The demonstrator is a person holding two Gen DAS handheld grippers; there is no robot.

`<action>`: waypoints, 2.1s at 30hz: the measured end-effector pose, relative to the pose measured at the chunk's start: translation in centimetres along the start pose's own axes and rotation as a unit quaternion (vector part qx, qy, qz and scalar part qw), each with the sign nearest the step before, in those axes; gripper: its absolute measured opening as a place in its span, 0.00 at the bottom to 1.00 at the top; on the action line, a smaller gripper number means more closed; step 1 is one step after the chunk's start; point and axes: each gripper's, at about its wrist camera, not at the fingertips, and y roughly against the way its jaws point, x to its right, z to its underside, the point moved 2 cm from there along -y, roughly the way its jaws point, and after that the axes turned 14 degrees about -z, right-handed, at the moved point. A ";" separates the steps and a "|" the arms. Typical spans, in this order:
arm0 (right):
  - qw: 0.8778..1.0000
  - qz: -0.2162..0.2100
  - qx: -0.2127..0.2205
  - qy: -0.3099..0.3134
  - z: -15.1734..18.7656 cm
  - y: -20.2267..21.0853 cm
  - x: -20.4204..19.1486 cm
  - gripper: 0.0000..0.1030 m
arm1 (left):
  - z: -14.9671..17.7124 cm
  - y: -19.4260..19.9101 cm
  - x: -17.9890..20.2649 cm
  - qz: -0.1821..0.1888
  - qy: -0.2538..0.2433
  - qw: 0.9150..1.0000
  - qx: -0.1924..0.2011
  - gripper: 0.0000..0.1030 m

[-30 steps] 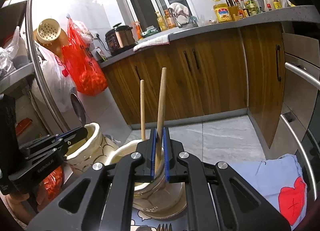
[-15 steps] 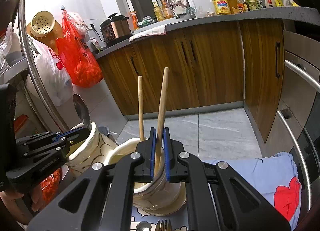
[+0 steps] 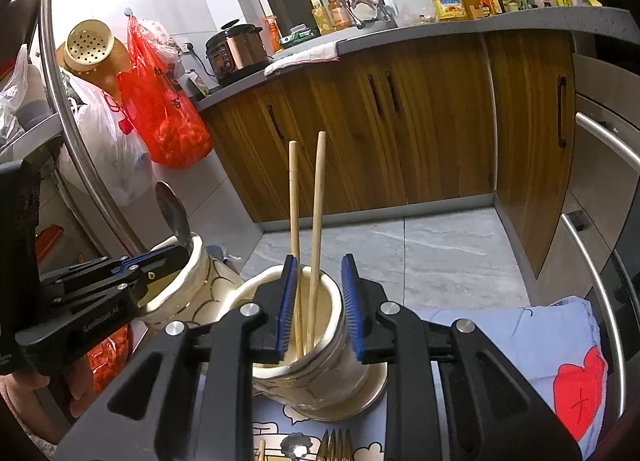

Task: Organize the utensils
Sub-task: 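Release the spoon into the larger cup while the right releases the chopstick, then move both tools back down over the silver fork and the gold fork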

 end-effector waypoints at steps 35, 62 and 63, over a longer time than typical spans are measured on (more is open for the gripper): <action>0.985 0.061 -0.161 0.031 13.5 7.2 0.3 0.92 | 16.5 4.5 0.4 0.078 -0.005 0.989 -0.123 0.78; 0.972 0.032 -0.230 0.033 14.6 2.1 -1.2 0.08 | 17.9 4.9 4.4 0.111 -0.066 0.983 -0.132 0.23; 0.972 0.031 -0.231 0.030 14.5 2.1 -1.1 0.08 | 18.0 4.9 4.5 0.109 -0.070 0.982 -0.134 0.22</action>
